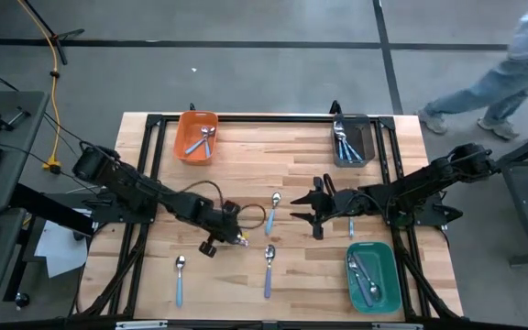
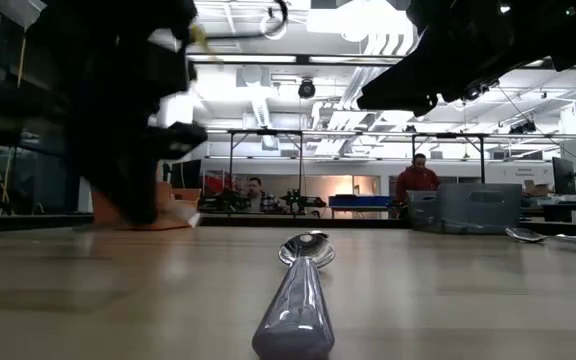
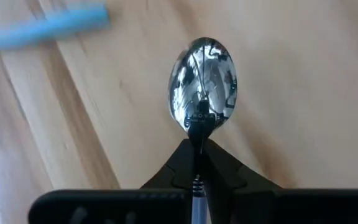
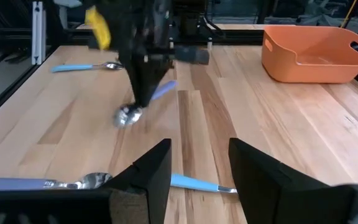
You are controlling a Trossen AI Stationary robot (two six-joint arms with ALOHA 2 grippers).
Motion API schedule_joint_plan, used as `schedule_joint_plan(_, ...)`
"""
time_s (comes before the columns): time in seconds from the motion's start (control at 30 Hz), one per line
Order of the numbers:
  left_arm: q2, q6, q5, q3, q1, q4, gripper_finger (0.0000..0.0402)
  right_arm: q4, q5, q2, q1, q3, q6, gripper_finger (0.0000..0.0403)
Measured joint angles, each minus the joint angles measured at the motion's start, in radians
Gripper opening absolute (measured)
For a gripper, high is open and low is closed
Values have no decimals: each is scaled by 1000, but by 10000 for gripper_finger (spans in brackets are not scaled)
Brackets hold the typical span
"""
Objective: Sort silverware by color (type)
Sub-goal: Put the purple spoon into the green bin
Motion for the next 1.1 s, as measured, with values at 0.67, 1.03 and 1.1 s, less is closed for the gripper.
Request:
schedule_joint_plan(0.67, -305, -158, 44, -429, 211, 1253, 4, 352, 56, 195, 31, 42, -10, 184)
schedule_joint_plan(1.03, -276, -113, 41, -437, 218, 1442, 4, 368, 241, 465, 7, 386, -72, 267)
schedule_joint_plan(1.1, -276, -112, 40, -438, 218, 1453, 4, 368, 254, 488, 5, 425, -106, 265)
